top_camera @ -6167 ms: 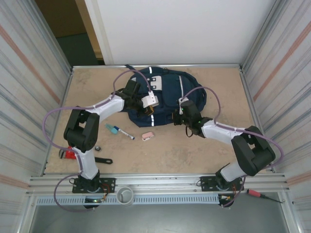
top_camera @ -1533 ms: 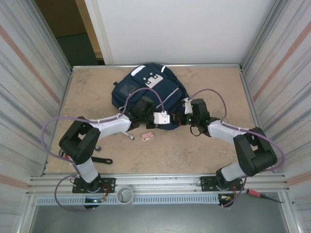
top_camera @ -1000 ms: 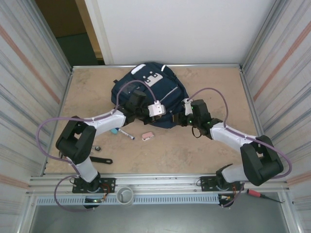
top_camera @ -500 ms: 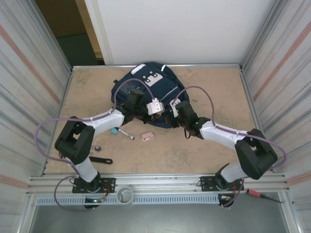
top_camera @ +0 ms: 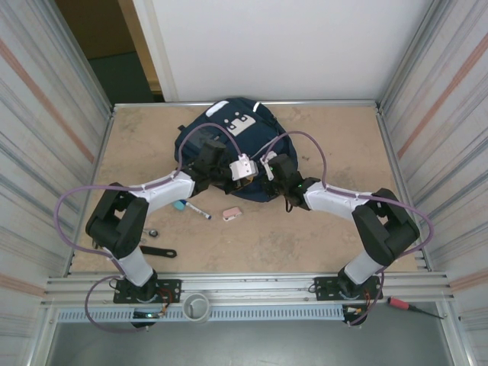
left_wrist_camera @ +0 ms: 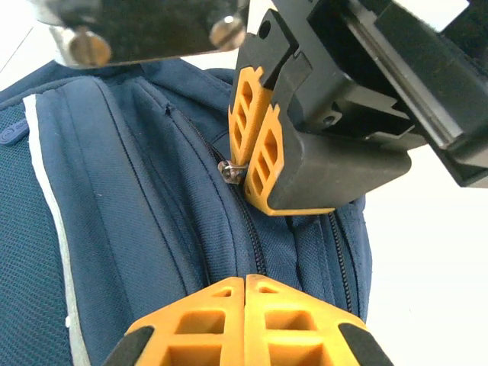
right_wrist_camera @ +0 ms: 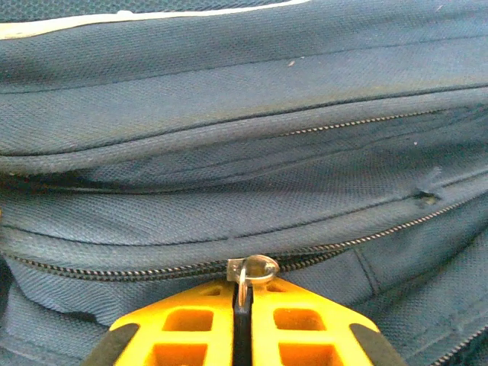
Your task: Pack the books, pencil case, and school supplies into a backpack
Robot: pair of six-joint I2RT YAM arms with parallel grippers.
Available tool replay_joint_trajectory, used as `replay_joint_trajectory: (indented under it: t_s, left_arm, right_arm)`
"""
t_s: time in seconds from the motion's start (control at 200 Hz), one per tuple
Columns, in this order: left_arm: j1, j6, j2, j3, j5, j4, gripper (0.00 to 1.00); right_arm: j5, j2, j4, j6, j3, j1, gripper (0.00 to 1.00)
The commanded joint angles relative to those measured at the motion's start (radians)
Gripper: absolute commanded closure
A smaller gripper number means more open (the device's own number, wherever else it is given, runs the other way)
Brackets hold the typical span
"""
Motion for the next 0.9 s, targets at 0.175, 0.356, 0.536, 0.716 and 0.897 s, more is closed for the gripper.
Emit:
replay_joint_trajectory:
  t_s: [0.175, 0.356, 0.536, 0.716, 0.897]
  left_arm:
    - [0.071, 0.067, -0.059, -0.030, -0.026, -0.001, 1.00]
    - [0.094, 0.087, -0.060, -0.052, -0.051, 0.006, 1.00]
    - [0.116, 0.085, -0.074, -0.069, -0.078, 0.013, 1.00]
    - [0.102, 0.061, -0.117, -0.077, -0.006, 0.014, 0.92]
    - [0.015, 0.084, -0.127, -0.052, -0.024, -0.017, 0.56]
  right_arm:
    - [-0.167, -0.112, -0.041, 0.096, -0.058, -0.126, 1.00]
    - [-0.365, -0.130, -0.025, 0.192, -0.085, -0.231, 1.00]
    - [-0.474, -0.125, -0.023, 0.251, -0.086, -0.281, 1.00]
    - [-0.604, -0.126, -0.002, 0.254, -0.078, -0.274, 1.00]
    - [-0.663, -0.142, -0.006, 0.251, -0.063, -0.261, 1.00]
